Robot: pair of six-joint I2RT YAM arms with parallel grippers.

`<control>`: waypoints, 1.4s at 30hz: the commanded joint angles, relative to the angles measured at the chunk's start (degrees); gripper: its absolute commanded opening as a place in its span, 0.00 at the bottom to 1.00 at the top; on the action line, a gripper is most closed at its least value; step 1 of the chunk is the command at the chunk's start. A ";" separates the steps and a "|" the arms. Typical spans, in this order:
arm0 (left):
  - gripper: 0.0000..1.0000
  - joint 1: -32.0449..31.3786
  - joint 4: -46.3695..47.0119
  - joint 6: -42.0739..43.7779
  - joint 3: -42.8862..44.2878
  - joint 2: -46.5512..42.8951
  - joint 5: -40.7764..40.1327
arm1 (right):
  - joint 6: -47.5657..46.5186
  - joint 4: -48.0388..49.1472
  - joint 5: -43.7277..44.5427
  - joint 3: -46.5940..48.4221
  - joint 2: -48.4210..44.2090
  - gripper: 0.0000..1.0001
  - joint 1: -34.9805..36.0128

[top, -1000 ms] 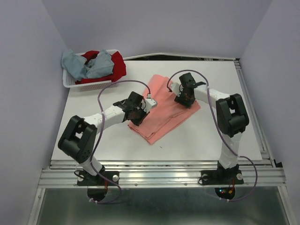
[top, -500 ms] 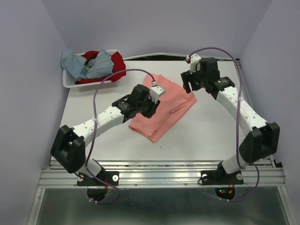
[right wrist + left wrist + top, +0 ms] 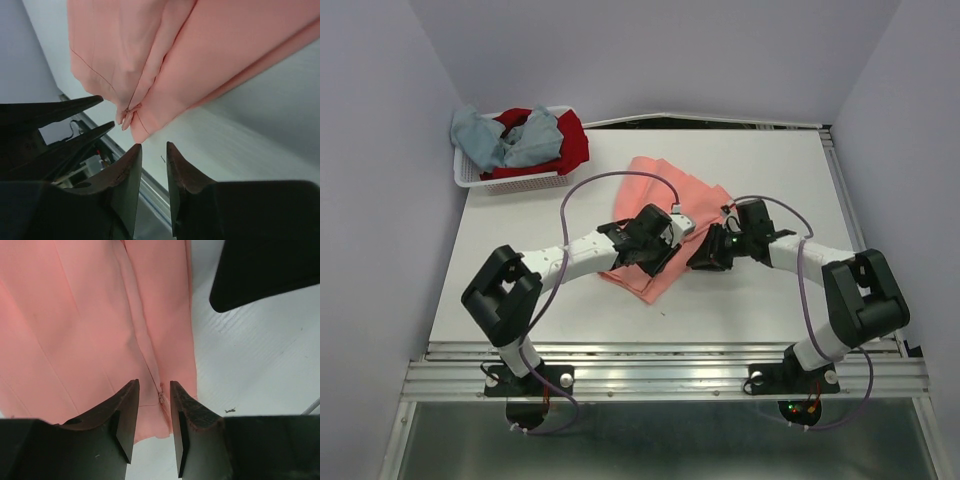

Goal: Fold and stack the skirts
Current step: Fold the skirt

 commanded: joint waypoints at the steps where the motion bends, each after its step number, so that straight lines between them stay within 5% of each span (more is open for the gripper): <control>1: 0.42 -0.05 -3.18 0.56 2.50 2.04 -1.06 | 17.38 20.25 -5.22 -6.43 -2.81 0.31 -0.13; 14: 0.47 -0.05 -3.97 0.56 3.91 5.38 -0.89 | 26.26 33.78 -6.27 -10.21 5.35 0.18 3.55; 22: 0.44 -0.05 -3.62 0.30 4.17 6.97 0.00 | 25.39 32.83 -6.19 -8.02 13.78 0.08 5.05; 25: 0.37 -0.05 -3.62 0.56 4.00 7.67 -0.53 | 24.16 30.55 -6.01 -6.70 15.72 0.06 5.05; 31: 0.00 -0.31 -4.85 2.14 5.14 8.82 -0.88 | 23.45 28.26 -4.96 -6.17 17.58 0.04 5.05; 42: 0.00 -0.75 -7.49 3.28 7.86 1.09 4.47 | 22.04 25.97 -3.64 -6.08 17.49 0.01 5.05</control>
